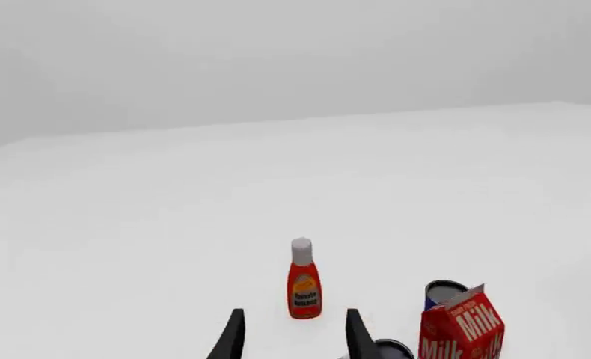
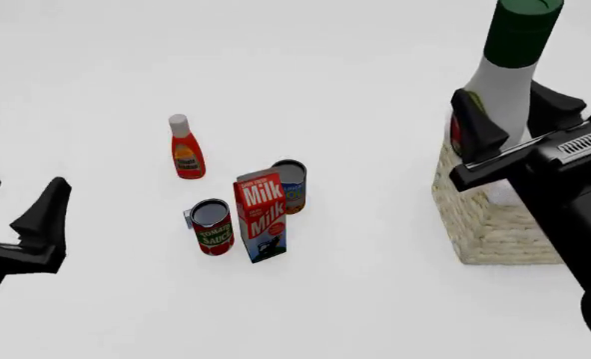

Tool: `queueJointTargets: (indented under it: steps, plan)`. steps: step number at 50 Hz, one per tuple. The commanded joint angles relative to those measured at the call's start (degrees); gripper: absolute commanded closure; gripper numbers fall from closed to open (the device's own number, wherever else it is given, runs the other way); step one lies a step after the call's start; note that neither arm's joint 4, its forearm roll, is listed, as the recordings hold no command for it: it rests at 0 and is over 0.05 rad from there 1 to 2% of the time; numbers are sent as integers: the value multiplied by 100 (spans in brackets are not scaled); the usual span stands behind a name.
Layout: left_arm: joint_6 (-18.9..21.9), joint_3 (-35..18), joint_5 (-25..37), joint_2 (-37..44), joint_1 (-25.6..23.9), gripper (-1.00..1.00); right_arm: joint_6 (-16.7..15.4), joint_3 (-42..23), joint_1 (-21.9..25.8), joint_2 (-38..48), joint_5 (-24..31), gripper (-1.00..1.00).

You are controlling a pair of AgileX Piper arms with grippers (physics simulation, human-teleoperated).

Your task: Pick the salad dressing and place it in the basket.

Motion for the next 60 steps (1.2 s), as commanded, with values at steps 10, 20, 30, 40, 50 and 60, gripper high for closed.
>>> queueJointTargets:
  steps: [10,20,30,40,50,60]
  plan:
    - [-86,1274,1858,-2913,747,-100,314,-398,-872,-142,167,100]
    - [-133,1274,2035,-2974,948,-100,499,-644,-1506,351,-64,100]
    - [-154,1274,2191,-2974,1082,-100,567,-918,-1948,725,-210,100]
    - [-90,1274,2314,-2974,1008,-100,644,-1176,-2458,1209,-314,100]
    - [-116,1274,2325,-2974,929,-100,768,-1294,-2807,1503,-297,100]
    - [-116,1274,2398,-2974,864,-100,775,-1418,-2974,1799,-260,100]
